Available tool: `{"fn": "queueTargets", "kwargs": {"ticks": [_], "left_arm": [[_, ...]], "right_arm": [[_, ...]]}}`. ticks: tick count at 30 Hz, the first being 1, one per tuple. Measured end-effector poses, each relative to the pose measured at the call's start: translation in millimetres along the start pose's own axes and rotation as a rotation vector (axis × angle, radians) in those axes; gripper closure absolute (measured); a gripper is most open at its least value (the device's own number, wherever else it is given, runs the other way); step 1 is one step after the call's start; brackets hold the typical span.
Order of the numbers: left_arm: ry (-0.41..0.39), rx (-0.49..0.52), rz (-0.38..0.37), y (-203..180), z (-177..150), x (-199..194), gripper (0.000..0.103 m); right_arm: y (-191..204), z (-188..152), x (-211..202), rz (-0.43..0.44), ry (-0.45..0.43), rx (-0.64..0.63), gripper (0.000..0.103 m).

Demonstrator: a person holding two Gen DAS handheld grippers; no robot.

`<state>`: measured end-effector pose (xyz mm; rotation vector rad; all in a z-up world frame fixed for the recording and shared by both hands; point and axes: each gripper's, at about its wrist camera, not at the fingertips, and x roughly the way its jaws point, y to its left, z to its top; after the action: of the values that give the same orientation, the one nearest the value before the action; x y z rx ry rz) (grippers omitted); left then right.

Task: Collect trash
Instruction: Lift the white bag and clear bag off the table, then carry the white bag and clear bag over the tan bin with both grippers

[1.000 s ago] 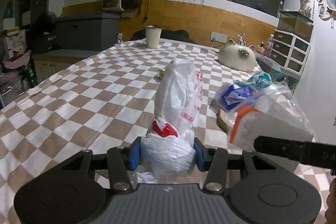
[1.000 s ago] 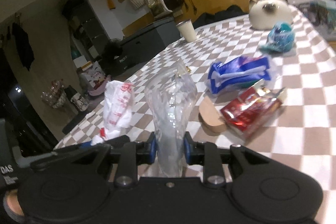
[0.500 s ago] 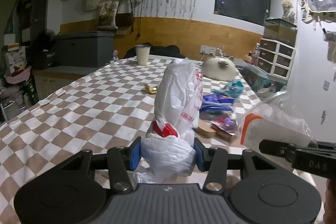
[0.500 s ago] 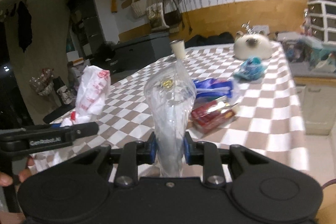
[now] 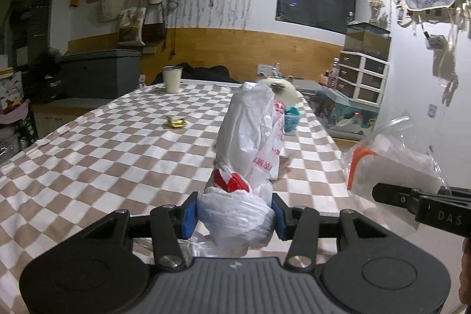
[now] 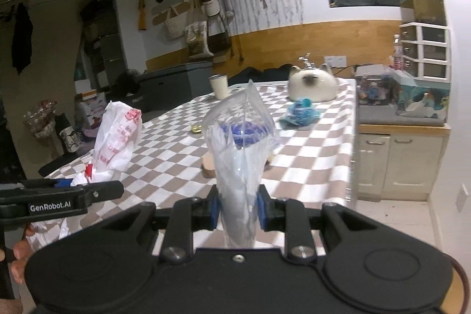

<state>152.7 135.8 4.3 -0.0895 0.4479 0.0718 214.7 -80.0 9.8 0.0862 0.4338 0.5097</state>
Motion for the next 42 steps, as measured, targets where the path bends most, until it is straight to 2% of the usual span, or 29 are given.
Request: {"fn": "queueTargets", "kwargs": {"ticks": [12,24,32,42], "left_arm": [[0.015,0.054,-0.102,-76,-9,3,0.053],[0.063,0.114,-0.244,-168,-22,16,0.053],[0.137,0.179,-0.331,-236,-43,37,0.053],[0.306,0.202,-0.389,-305,-78,92,0.053]], "right_arm": [[-65,-14,-54,-0.121,-0.03,0.065,0.077],[-141,-37,-108,-0.253,-0.039,0.151,0.077],[-195,-60,-133,-0.324,-0.025,0.224,0.077],[-263,-96,-130,-0.395,0.053,0.344,0.077]]}}
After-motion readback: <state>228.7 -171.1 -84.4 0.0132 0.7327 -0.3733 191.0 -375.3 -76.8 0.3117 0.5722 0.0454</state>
